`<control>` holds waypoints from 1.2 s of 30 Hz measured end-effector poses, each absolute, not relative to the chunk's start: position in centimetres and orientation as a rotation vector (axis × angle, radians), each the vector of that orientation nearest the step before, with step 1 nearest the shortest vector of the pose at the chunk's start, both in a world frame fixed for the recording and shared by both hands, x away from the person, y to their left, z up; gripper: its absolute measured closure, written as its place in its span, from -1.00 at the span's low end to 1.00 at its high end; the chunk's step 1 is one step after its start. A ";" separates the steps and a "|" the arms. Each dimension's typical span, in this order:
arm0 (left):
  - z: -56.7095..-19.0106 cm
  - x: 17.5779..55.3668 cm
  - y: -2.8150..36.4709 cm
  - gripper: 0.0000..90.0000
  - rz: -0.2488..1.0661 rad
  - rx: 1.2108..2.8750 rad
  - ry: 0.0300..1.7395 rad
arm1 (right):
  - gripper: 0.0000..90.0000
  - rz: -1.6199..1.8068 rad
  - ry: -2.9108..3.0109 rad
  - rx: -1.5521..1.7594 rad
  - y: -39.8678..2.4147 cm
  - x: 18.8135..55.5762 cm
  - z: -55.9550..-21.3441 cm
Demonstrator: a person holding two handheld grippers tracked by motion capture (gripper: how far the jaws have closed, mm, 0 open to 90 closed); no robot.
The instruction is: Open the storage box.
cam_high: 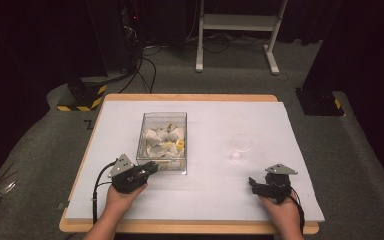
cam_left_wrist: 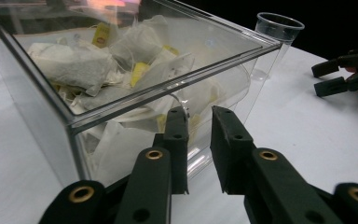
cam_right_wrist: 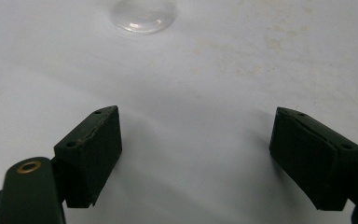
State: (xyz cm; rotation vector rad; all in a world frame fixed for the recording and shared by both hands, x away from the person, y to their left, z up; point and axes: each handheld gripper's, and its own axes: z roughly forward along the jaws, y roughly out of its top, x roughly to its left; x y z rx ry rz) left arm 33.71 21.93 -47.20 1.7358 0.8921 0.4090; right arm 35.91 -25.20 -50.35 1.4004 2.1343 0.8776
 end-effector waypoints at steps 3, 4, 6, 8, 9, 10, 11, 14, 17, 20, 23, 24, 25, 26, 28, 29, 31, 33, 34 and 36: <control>-47.2 33.7 22.1 0.70 0.409 1.739 0.890 | -0.63 0.877 2.134 1.399 -25.2 35.9 -50.4; -47.2 33.6 22.2 0.71 0.396 1.741 0.889 | -0.63 0.877 2.134 1.400 -25.2 35.9 -50.3; -47.1 33.5 22.2 0.72 0.392 1.747 0.877 | -0.63 0.878 2.134 1.399 -25.2 35.9 -50.3; -47.1 33.3 22.3 0.72 0.392 1.754 0.870 | -0.63 0.878 2.134 1.401 -25.2 35.9 -50.3; -47.1 33.2 22.3 0.72 0.390 1.757 0.865 | -0.63 0.878 2.134 1.401 -25.2 35.9 -50.3; -47.1 33.1 22.3 0.73 0.390 1.756 0.864 | -0.63 0.878 2.134 1.400 -25.2 35.9 -50.3; -47.1 33.0 22.3 0.73 0.391 1.757 0.861 | -0.63 0.878 2.134 1.401 -25.2 35.9 -50.3; -47.1 32.6 22.3 0.73 0.384 1.757 0.858 | -0.63 0.878 2.134 1.401 -25.2 35.9 -50.3; -47.2 32.1 22.4 0.73 0.379 1.755 0.859 | -0.63 0.878 2.134 1.400 -25.2 35.9 -50.3; -47.2 31.5 22.3 0.73 0.376 1.751 0.859 | -0.63 0.878 2.134 1.400 -25.2 35.9 -50.3; -47.3 31.0 22.3 0.72 0.377 1.750 0.855 | -0.63 0.878 2.134 1.400 -25.2 35.9 -50.3; -47.3 30.8 22.3 0.72 0.377 1.751 0.855 | -0.63 0.878 2.134 1.400 -25.2 35.9 -50.3; -47.2 30.5 22.3 0.72 0.378 1.752 0.855 | -0.63 0.878 2.134 1.400 -25.2 35.9 -50.3; -47.2 30.4 22.3 0.72 0.378 1.753 0.852 | -0.63 0.878 2.134 1.400 -25.2 35.9 -50.3; -47.3 30.0 22.2 0.71 0.377 1.750 0.854 | -0.63 0.878 2.134 1.400 -25.2 35.9 -50.3; -47.3 29.8 22.2 0.71 0.376 1.750 0.851 | -0.63 0.878 2.134 1.400 -25.2 35.9 -50.3; -47.3 29.5 22.2 0.71 0.376 1.752 0.850 | -0.63 0.878 2.134 1.400 -25.2 35.9 -50.3; -47.3 29.0 22.2 0.72 0.384 1.753 0.850 | -0.63 0.878 2.134 1.400 -25.2 35.9 -50.3; -47.2 28.9 22.1 0.72 0.392 1.755 0.849 | -0.63 0.878 2.134 1.400 -25.2 35.9 -50.3; -47.2 28.6 22.1 0.71 0.411 1.745 0.862 | -0.63 0.878 2.134 1.400 -25.2 35.9 -50.3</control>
